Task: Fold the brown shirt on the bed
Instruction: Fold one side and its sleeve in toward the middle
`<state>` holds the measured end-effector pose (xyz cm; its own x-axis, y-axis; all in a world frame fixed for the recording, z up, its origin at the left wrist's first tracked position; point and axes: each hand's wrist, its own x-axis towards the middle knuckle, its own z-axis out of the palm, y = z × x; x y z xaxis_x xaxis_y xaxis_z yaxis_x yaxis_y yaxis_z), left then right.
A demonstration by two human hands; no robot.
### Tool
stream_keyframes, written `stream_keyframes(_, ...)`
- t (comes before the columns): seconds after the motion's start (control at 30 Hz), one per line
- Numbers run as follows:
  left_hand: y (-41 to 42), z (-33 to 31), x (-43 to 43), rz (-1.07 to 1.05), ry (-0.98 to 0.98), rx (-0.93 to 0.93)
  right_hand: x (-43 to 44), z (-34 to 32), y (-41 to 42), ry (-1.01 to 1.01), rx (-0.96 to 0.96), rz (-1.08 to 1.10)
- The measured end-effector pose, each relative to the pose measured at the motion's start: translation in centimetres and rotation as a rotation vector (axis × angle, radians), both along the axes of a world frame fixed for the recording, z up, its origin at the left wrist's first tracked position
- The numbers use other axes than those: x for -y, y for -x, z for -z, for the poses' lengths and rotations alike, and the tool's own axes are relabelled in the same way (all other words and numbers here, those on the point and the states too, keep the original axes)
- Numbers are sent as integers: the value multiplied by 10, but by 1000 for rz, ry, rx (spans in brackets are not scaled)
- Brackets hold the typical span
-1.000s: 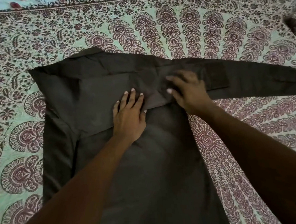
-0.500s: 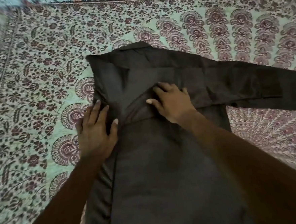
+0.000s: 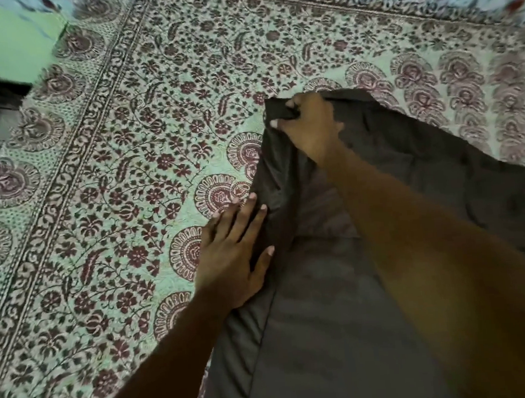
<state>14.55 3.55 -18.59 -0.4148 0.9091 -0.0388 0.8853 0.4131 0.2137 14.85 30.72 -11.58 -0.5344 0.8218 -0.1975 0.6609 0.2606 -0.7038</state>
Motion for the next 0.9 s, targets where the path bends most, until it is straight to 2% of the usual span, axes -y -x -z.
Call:
stream_keyframes(0.13,0,1,-1,-5,32,-14,-20,7,18,49,8,131)
stream_keyframes(0.27,1,-1,-2,-7,23,6,-30,15,25,-57,87,-17)
stream_keyframes(0.37,1,0,-2,-13,21,-1,-37,18,26,-145,160,-29)
stream_keyframes(0.53,1,0,-2,-33,-19,17,-19,15,25,-300,144,-130)
stream_keyframes(0.6,1,1,-2,-44,-18,12,-15,16,30,-253,122,-168)
stream_keyframes(0.73,0,4,1,-48,-34,11,-27,15,42,-103,8,-12)
stream_keyframes(0.83,0,7,-1,-41,-47,9,-33,22,46,-188,89,-63)
stream_keyframes(0.9,2,8,-1,-40,-51,12,-26,24,40,-330,134,-106)
